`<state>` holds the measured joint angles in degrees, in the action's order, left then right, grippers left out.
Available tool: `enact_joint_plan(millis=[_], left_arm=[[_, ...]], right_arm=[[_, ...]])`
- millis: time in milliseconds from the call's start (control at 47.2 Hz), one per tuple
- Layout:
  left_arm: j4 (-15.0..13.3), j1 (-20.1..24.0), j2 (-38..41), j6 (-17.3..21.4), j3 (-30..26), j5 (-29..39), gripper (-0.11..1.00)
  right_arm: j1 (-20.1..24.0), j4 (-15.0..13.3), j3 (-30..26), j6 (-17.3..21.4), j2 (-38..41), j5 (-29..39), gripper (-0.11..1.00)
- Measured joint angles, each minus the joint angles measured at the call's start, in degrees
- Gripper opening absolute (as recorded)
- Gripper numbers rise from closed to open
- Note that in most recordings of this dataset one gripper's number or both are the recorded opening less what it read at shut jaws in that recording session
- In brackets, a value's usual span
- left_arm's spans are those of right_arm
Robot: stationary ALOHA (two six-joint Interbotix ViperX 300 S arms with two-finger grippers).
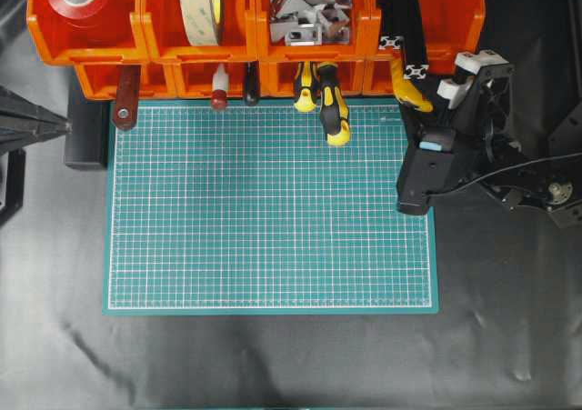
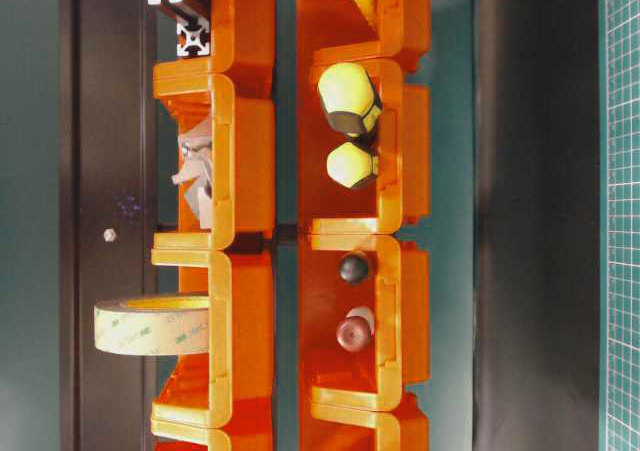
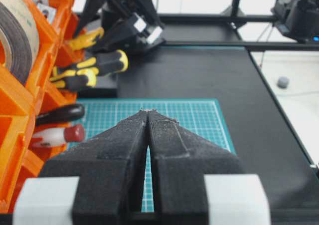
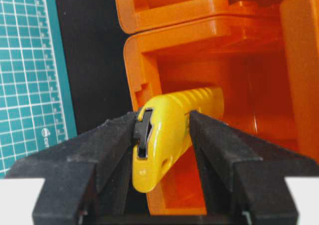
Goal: Pick cutter from container rack with right arm.
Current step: 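Pull the yellow cutter out of the rack with the right gripper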
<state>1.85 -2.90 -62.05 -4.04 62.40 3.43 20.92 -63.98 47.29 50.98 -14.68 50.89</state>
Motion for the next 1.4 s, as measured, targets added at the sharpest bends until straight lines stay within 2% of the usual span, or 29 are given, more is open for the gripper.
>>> enact_joint_plan(millis=[191,402,699,974,1059,1228,1397], left_arm=[[0.0,0.0,0.0,0.0,0.0,0.0,0.0],[0.0,0.0,0.0,0.0,0.0,0.0,0.0],[0.0,0.0,-0.09,0.0,-0.09,0.0,0.0],[0.0,-0.18,-0.53,0.0,-0.09,0.0,0.0],[0.0,-0.18,-0.79,-0.09,0.0,-0.09,0.0],[0.0,-0.88,-0.88,-1.14,-0.09,-0.26,0.0],[0.0,-1.05,-0.97,-1.67,0.0,-0.26,0.0]], right_arm=[[1.58,0.44,-0.62,-0.09,-0.26,2.37,0.33],[6.15,0.53,-3.78,-0.35,-1.49,8.09,0.28],[12.57,0.88,-8.53,-0.88,-2.29,15.03,0.28],[20.21,1.05,-17.23,-6.06,-1.41,17.4,0.28],[23.38,1.05,-21.8,-9.32,-0.09,17.93,0.28],[25.31,1.05,-28.83,-14.06,3.78,17.05,0.28],[25.66,1.05,-32.34,-15.29,8.26,11.69,0.28]])
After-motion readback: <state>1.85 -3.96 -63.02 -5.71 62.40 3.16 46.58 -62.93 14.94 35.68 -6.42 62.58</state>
